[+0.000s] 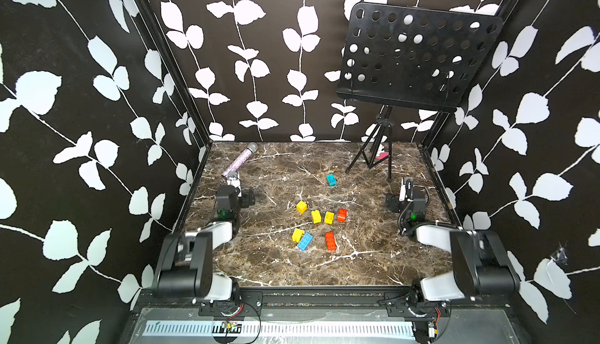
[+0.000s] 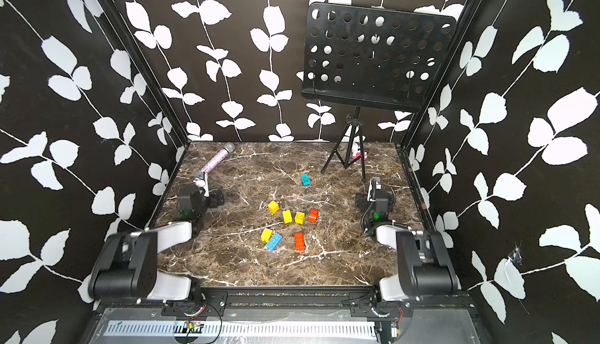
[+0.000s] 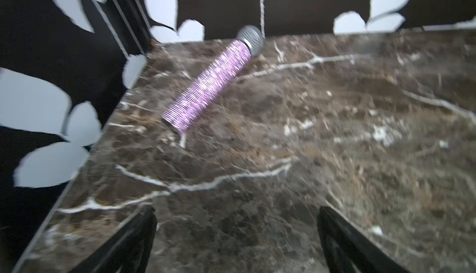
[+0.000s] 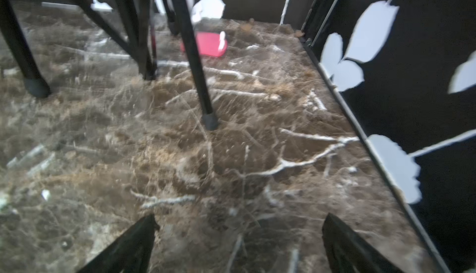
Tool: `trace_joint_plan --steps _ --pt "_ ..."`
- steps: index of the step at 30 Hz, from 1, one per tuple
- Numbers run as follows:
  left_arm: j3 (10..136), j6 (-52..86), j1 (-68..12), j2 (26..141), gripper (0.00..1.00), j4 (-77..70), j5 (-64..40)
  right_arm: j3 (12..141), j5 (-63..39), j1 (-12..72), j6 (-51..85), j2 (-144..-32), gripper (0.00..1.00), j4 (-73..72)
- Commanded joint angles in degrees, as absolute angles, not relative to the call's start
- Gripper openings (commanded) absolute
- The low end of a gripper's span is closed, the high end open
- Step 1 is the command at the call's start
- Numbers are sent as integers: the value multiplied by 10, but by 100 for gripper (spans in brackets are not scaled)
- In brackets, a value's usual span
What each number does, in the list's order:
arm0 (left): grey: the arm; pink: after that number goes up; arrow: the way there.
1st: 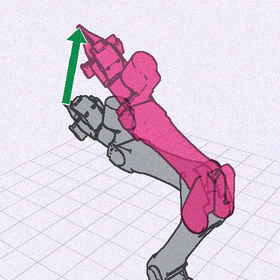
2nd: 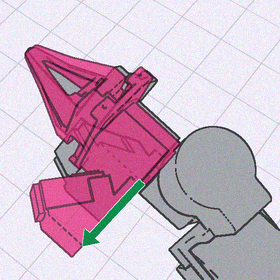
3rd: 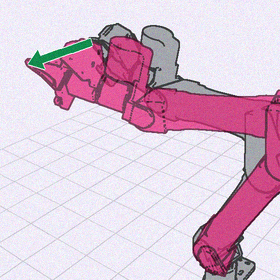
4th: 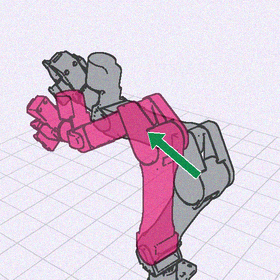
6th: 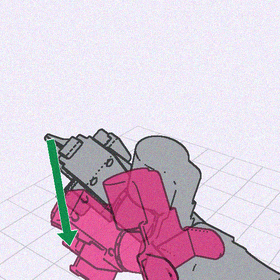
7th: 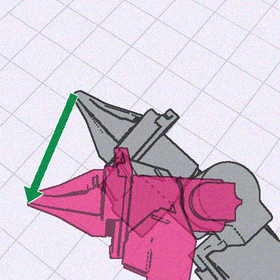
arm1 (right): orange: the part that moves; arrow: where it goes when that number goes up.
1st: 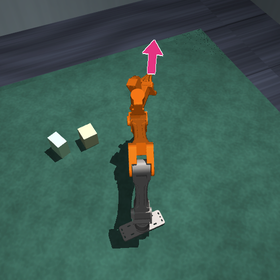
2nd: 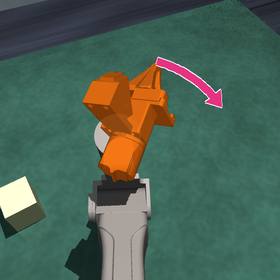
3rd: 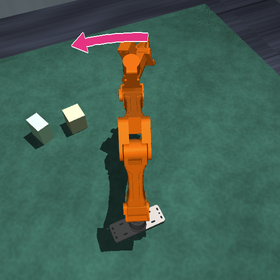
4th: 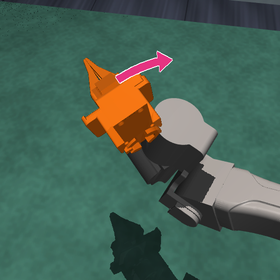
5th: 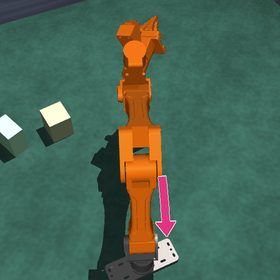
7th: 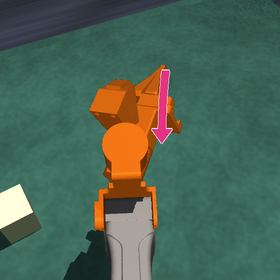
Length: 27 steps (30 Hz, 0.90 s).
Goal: Assemble the letter r with lego
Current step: Pick up the lego brick from the center of the board.
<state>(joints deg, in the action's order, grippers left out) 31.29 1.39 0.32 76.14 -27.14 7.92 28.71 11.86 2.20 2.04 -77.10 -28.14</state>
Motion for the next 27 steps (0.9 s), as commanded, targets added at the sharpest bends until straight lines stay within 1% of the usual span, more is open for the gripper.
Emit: trace_joint_plan --steps 1,2,3,6,7,9,11,12,15,18,20,22,24,27 --pt "397 143 22 661 99 -77 200 383 163 15 87 -634 99 -95" --pt "408 152 33 636 99 -60 178 402 157 9 110 -593 99 -47" --pt "412 146 43 614 99 -56 131 408 151 1 135 -554 99 -19" --pt "417 117 42 557 99 -42 12 371 131 -14 196 -454 99 -32" --pt "418 112 39 545 99 -36 -15 366 106 -14 201 -432 99 -29" --pt "421 121 27 520 98 -9 -47 386 20 -13 211 -412 99 14" --pt "419 116 -8 504 96 12 -35 443 -42 -9 219 -452 99 103" --pt "417 103 -39 498 95 17 -20 473 -65 -1 210 -486 99 150" --pt "425 67 -150 511 95 47 47 540 -50 60 173 -578 99 255" --pt "438 55 -249 545 92 85 108 573 -23 135 156 -640 98 300" --pt "429 94 -274 557 91 92 106 587 -6 184 152 -668 97 319" --pt "401 145 -282 551 88 80 82 597 -12 222 152 -693 92 333" --pt "359 195 -286 522 87 60 74 604 -26 263 154 -719 83 346" --pt "310 235 -293 476 85 54 80 594 -10 335 169 -745 78 338"
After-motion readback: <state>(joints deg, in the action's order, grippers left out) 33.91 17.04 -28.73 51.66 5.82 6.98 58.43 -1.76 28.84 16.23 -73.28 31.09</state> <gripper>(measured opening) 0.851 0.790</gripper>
